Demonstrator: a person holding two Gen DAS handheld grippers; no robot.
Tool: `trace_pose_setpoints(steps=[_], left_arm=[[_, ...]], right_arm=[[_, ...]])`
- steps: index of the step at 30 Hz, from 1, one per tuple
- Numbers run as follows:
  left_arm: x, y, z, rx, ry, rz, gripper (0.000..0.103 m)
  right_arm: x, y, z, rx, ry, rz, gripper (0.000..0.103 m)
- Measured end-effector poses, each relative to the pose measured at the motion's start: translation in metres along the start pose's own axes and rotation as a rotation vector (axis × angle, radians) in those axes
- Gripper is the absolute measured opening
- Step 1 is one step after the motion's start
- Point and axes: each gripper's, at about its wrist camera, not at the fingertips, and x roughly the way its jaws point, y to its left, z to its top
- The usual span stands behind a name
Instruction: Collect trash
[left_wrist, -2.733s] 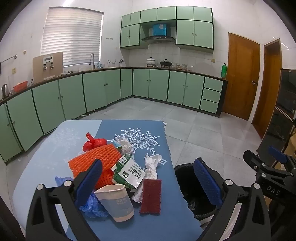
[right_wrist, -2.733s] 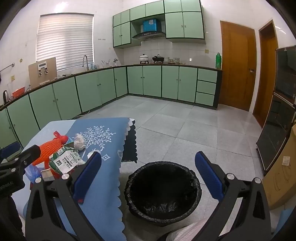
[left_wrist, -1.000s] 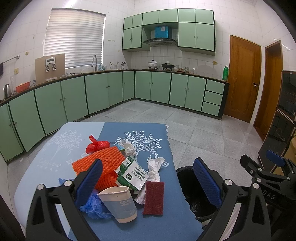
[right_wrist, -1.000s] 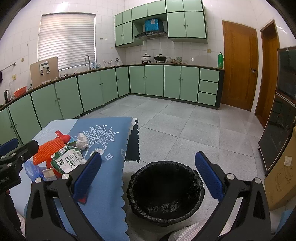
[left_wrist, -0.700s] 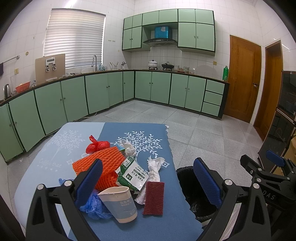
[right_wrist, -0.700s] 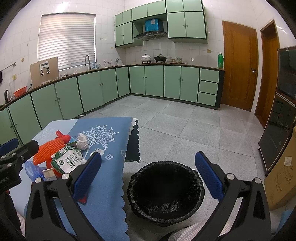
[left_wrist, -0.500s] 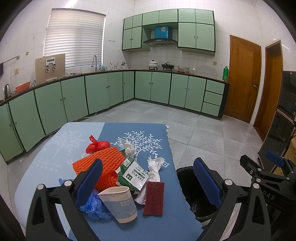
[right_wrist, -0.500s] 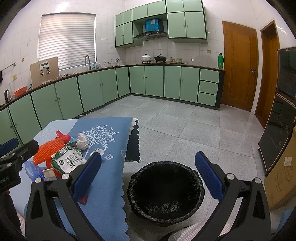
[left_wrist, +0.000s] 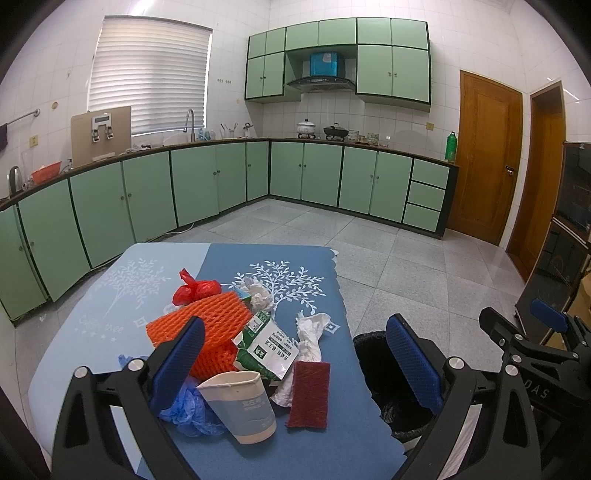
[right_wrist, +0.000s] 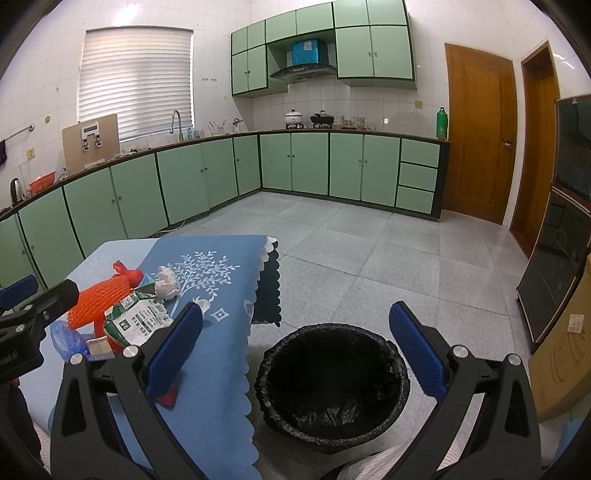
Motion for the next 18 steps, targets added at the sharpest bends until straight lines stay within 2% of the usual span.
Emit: trace_pose_setpoints(steps=[9,13,18], left_arm=[[-0.001,0.011,-0.003,-0.004,-0.004,0.015,0.096],[0.001,0.031,-0.010,-0.003,-0.011,0.058,0.096],[0.004,0.069,-0.025,-0.021,-0.003,0.148,0.096]], right_arm=[[0.004,0.002,0.000,-0.008,0.002,0.031,0.098],[0.011,0.010,-0.005,-0.024,0.012,0.057,0.098],[0.022,0.026,-0.013,-0.029,0.029,0.120,0.098]])
